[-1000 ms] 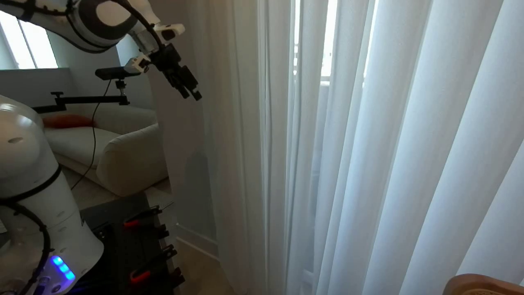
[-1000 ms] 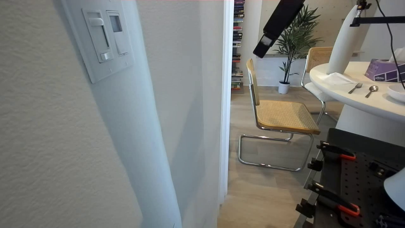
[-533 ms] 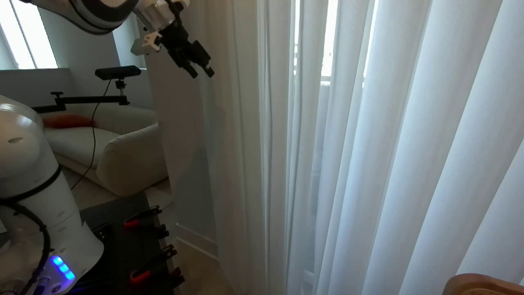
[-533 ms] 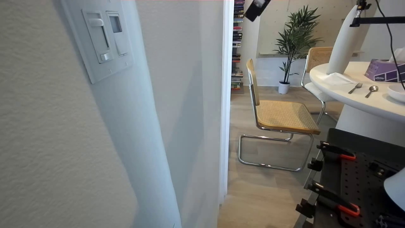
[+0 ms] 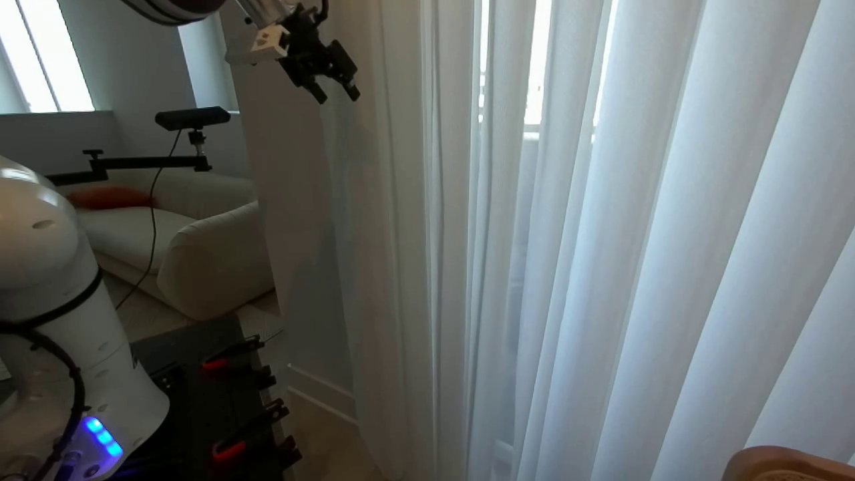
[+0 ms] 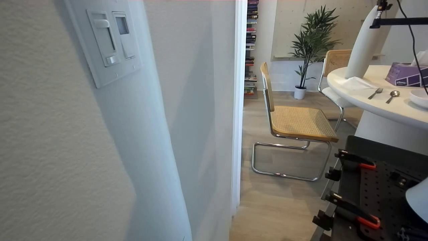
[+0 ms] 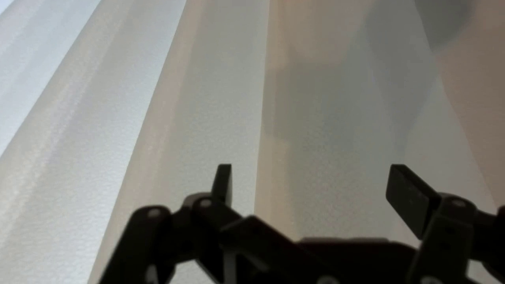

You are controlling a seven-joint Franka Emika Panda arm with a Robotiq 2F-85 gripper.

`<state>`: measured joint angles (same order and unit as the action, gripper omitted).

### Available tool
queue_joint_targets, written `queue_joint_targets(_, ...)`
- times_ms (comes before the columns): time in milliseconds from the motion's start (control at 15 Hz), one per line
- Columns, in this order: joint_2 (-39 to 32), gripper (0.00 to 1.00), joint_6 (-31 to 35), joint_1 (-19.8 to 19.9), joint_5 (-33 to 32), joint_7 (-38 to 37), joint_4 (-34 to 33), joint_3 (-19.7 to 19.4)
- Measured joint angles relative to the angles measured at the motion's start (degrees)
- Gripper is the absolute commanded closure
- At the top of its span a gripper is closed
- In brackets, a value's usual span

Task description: Open the curtain.

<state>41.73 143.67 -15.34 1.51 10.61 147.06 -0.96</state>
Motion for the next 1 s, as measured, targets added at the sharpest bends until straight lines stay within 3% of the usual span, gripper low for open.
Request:
queue_joint_targets(267, -0.9, 0.00, 0.9, -3.4, 4.8, 3.6, -0.9, -2.2)
queue_joint_targets(1000, -2.0, 0.00, 15.1, -15.8, 14.8, 11.5, -0.9, -10.2)
